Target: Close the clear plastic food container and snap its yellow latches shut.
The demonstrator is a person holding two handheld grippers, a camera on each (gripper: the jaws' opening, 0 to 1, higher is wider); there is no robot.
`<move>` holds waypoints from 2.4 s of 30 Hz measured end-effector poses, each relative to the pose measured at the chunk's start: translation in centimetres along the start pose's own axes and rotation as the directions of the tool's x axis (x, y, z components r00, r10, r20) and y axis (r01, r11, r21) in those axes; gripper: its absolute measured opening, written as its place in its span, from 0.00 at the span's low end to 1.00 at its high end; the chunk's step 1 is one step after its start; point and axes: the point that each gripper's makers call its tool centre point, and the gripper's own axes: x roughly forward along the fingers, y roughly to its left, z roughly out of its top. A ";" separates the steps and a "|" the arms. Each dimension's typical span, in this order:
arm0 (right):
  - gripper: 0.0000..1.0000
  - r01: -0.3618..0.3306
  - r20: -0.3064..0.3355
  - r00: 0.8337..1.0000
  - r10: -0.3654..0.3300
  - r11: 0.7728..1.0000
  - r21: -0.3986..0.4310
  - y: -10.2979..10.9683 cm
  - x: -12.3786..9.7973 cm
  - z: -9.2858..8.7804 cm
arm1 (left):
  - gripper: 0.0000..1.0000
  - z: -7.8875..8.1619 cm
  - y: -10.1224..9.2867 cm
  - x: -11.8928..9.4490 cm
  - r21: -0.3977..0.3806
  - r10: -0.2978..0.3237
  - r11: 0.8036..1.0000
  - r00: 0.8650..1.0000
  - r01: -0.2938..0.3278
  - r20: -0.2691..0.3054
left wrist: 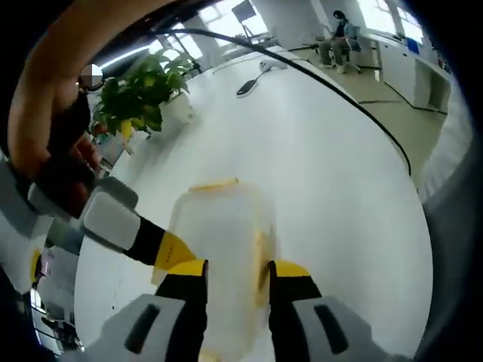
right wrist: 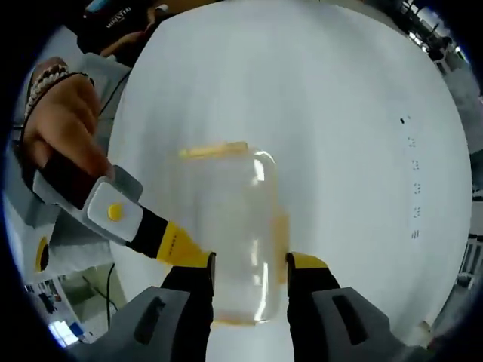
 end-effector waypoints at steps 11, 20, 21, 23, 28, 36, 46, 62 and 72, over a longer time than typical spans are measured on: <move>0.35 -0.023 0.010 1.000 0.023 1.000 -0.004 0.2 0.0 0.1 | 0.21 0.0 0.1 -0.1 0.016 0.018 1.000 1.000 -0.018 0.002; 0.36 -0.060 0.013 0.998 0.060 0.998 0.000 0.4 -0.1 -0.2 | 0.18 0.3 0.3 0.1 0.047 0.066 0.997 0.998 -0.067 0.022; 0.35 -0.067 0.016 0.998 0.067 0.998 -0.004 0.5 -0.1 -0.1 | 0.18 0.2 0.3 0.1 0.049 0.064 0.997 0.998 -0.065 0.023; 0.35 -0.093 0.032 0.995 0.093 0.996 -0.013 0.5 -0.1 -0.1 | 0.19 0.2 0.2 0.1 0.064 0.064 0.996 0.998 -0.065 0.029; 0.33 -0.201 0.079 0.976 0.203 0.979 -0.037 0.0 0.3 0.1 | 0.19 0.2 0.2 0.1 0.080 0.063 0.995 0.998 -0.065 0.028; 0.31 -0.277 0.059 0.958 0.282 0.958 -0.077 0.4 0.3 0.6 | 0.19 -0.2 -0.1 0.2 0.064 0.063 0.996 0.997 -0.066 0.051; 0.35 -0.216 0.031 0.975 0.219 0.974 -0.061 -0.2 0.3 0.7 | 0.20 -0.4 -0.3 0.3 0.019 0.093 0.995 0.991 -0.095 0.093; 0.33 0.131 0.002 0.991 -0.131 0.984 -0.124 0.6 -0.4 0.4 | 0.21 0.3 0.0 0.0 -0.163 0.086 0.984 0.991 -0.068 0.103; 0.25 0.218 0.127 0.969 -0.214 0.976 -0.024 1.3 -1.0 0.5 | 0.22 0.6 0.6 0.2 -0.214 0.084 0.975 0.993 -0.066 0.079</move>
